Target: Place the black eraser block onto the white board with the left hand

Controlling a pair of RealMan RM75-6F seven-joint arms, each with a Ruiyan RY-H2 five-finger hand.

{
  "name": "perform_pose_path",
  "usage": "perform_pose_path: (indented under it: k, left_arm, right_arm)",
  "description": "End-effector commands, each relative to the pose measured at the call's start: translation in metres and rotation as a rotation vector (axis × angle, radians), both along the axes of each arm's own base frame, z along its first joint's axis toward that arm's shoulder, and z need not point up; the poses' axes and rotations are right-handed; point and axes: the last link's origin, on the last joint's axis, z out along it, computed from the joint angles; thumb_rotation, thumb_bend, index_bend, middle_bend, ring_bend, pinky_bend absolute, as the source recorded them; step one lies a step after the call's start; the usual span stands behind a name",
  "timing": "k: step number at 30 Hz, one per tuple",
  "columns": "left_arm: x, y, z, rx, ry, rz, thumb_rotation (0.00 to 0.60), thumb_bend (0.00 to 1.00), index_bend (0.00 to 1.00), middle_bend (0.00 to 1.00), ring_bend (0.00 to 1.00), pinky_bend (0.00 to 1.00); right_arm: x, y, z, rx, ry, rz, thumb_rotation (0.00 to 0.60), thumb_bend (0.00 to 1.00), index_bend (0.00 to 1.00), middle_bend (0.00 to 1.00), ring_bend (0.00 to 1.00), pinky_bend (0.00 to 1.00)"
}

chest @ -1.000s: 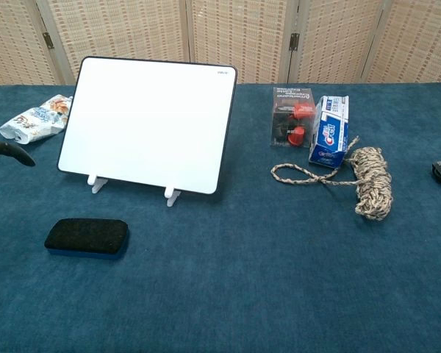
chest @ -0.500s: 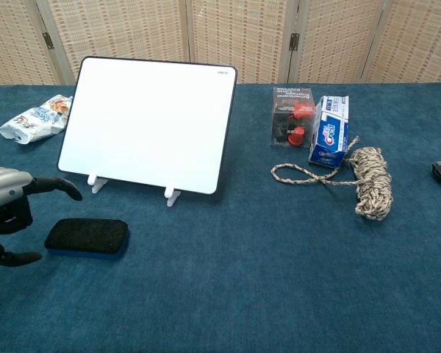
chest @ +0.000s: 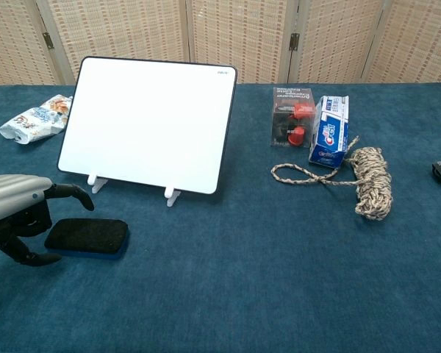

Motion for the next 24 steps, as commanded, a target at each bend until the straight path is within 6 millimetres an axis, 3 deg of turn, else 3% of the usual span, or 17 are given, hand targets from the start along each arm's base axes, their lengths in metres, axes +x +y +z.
perform_pose_path:
  k: [1,10,24]
  left_arm:
    - [-0.0018,0.0019,-0.0011,0.001,-0.009,0.004,0.6,0.27,0.29,1.0,0.99,1.0]
    - [-0.0063,0.0078,-0.0074,-0.008,-0.028,0.013,0.6,0.27,0.32,1.0,0.98,1.0]
    - [-0.0044,0.0091,-0.0086,0.014,-0.087,0.02,0.6,0.28,0.49,1.0,0.98,1.0]
  right_arm:
    - [0.0001,0.0001,-0.0001,0.0,0.0,0.0,0.6,0.37,0.0,0.0,0.0,0.01]
    - [0.0,0.0022,0.0011,-0.008,-0.002,-0.001,0.6,0.37,0.0,0.0,0.0,0.01]
    - [-0.0003,0.0025,0.0016,-0.015,0.004,-0.003,0.6,0.37,0.0,0.0,0.0,0.01]
